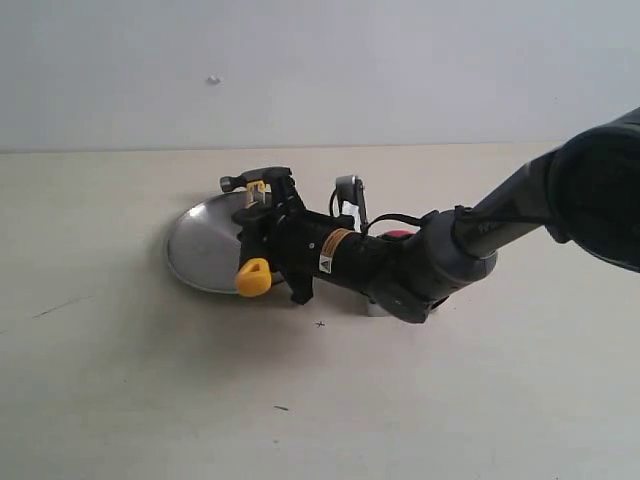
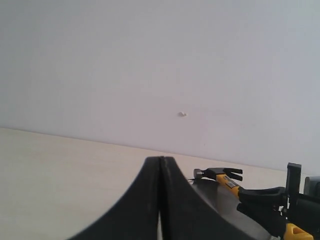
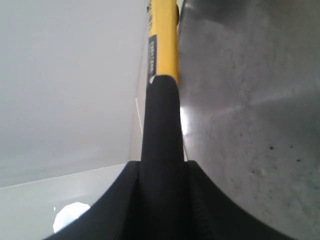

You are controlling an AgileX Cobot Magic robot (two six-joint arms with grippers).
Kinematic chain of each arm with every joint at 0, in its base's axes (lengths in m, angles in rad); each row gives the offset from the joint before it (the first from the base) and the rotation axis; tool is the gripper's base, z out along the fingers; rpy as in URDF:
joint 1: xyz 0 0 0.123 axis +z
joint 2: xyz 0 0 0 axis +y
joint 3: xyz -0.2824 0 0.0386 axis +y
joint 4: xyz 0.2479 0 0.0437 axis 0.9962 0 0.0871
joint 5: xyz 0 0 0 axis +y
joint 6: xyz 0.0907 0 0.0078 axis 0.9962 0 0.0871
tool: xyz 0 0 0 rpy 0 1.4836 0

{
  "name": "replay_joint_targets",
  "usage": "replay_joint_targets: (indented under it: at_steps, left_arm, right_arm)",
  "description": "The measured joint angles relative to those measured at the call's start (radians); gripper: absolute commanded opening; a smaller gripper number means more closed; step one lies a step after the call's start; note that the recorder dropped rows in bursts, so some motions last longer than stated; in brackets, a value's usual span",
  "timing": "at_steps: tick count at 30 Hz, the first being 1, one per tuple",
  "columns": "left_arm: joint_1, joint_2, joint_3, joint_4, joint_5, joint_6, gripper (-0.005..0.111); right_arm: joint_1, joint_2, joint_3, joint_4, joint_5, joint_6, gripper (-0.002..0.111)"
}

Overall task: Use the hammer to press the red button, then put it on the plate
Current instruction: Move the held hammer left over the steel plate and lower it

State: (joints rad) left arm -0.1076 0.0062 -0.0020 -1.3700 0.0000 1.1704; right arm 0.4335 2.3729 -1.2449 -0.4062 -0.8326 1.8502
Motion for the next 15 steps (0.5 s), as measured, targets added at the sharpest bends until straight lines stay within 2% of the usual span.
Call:
replay_joint_targets:
  at_steps: [11, 15]
  left_arm:
    - [0.0, 0.0, 0.0, 0.0, 0.0, 0.0, 0.0]
    - [0.0, 0.0, 0.0, 0.0, 0.0, 0.0, 0.0]
  right_arm:
    - [0.0, -0.002, -0.006, -0.007, 0.008, 0.053, 0.0]
    - [0.0, -0.002, -0.006, -0.023, 0.006, 0.055, 0.009]
